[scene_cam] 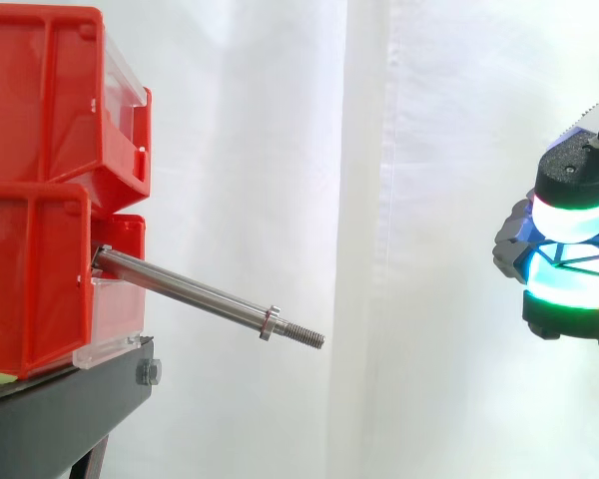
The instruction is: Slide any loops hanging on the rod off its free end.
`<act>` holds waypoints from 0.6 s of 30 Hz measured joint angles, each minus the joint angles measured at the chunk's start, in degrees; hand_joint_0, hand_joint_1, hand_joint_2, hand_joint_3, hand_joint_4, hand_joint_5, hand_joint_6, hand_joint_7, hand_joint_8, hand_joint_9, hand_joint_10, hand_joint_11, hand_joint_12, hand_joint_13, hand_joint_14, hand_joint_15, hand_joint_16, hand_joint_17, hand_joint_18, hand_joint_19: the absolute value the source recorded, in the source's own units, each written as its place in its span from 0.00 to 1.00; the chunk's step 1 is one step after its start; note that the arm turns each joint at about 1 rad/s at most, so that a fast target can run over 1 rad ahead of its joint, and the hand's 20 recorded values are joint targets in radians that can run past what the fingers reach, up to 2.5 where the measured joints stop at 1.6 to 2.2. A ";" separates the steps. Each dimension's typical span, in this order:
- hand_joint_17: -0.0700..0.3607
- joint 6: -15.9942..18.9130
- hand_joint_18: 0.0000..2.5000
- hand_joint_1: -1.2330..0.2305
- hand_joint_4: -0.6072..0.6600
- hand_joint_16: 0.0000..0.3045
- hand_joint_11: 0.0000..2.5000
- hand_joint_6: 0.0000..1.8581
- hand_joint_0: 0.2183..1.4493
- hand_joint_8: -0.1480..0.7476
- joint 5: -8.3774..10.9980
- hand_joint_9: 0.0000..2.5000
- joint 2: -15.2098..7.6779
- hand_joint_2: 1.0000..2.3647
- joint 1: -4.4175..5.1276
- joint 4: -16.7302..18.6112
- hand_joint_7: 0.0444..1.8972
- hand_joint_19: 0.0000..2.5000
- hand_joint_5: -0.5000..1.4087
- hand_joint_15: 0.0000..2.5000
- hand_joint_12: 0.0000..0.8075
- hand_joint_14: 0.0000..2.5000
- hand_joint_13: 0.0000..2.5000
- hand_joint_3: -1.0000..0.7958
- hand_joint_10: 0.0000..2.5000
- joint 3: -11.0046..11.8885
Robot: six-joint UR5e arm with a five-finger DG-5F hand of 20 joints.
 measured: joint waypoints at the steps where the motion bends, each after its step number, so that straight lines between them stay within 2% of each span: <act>1: 0.42 0.00 0.36 0.45 0.55 0.16 0.41 0.48 0.30 0.48 0.00 0.51 0.00 0.01 0.00 -0.01 0.53 0.23 0.20 0.22 0.44 0.01 0.36 0.37 0.01 0.00; 8: 0.42 0.00 0.36 0.46 0.55 0.16 0.41 0.48 0.30 0.48 0.00 0.50 0.00 0.01 0.00 -0.02 0.53 0.23 0.20 0.22 0.44 0.01 0.36 0.36 0.01 0.00; 18: 0.43 0.00 0.36 0.52 0.54 0.17 0.40 0.47 0.30 0.49 -0.02 0.49 0.00 0.01 -0.01 -0.02 0.49 0.23 0.20 0.22 0.45 0.01 0.35 0.40 0.01 0.01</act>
